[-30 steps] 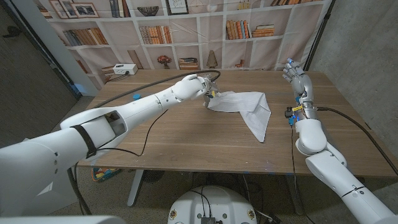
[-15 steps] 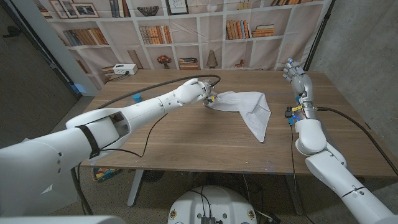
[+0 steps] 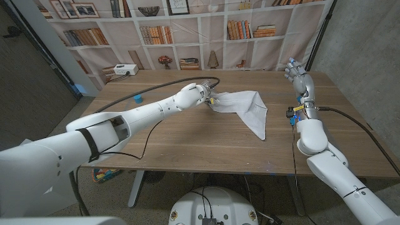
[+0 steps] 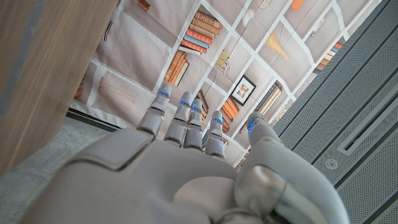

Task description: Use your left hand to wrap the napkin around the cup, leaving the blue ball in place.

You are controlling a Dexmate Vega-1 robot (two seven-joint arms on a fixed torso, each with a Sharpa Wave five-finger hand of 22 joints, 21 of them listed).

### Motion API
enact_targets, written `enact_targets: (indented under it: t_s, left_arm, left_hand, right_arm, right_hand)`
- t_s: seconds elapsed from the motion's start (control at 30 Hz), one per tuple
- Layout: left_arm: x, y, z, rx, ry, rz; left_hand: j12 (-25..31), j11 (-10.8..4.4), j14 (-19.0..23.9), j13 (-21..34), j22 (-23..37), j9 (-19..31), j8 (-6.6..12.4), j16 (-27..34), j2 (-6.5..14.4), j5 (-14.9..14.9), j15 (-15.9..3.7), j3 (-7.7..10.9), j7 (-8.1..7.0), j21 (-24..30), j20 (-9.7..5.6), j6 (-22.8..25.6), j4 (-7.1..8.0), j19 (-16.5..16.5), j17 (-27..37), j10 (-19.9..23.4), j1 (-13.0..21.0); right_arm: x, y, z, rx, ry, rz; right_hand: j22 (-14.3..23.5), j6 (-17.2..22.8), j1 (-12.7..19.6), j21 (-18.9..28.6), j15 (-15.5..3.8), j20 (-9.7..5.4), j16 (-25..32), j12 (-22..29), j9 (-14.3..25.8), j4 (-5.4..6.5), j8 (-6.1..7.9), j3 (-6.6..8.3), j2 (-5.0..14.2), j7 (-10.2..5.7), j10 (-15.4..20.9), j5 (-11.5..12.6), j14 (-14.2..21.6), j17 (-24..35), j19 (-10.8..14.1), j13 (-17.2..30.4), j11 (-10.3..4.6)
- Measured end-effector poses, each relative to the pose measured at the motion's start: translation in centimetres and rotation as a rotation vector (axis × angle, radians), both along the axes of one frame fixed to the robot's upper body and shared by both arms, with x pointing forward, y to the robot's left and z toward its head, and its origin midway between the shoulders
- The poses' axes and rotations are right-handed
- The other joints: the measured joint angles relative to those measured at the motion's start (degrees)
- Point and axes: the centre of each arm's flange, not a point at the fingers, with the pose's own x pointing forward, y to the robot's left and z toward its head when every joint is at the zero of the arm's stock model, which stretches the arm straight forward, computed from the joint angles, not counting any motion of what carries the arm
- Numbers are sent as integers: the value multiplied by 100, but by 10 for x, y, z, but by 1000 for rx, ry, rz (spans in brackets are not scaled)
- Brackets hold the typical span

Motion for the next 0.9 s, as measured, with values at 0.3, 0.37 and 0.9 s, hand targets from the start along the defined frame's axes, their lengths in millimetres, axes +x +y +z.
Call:
enact_targets:
  t_s: [0.3,0.37,0.9]
  left_arm:
    - [-4,5,-6,-22,-83,-65]
    - [-5,5,-6,-29,-101,-75]
    - [-33,14,23,-144,-304,-184]
  left_hand:
    - [56,-84,266,-26,27,94,260,44,-59,-237,-17,336,163,259,-52,984,31,174,70,346,108]
    - [10,-2,238,6,48,215,260,44,-23,-240,-5,495,147,320,50,790,191,73,126,264,142]
    - [18,-143,224,304,138,1053,749,161,17,221,2,1047,18,781,179,59,959,-58,412,400,91]
  right_arm:
    - [1,0,1,-2,0,0]
    - [1,1,1,-3,0,1]
    - [-3,1,1,-1,-14,13]
  right_hand:
    - [0,0,0,0,0,0,0,0,0,0,0,0,0,0,0,0,0,0,0,0,0]
    - [0,0,0,0,0,0,0,0,0,0,0,0,0,0,0,0,0,0,0,0,0]
    - [0,0,0,0,0,0,0,0,0,0,0,0,0,0,0,0,0,0,0,0,0]
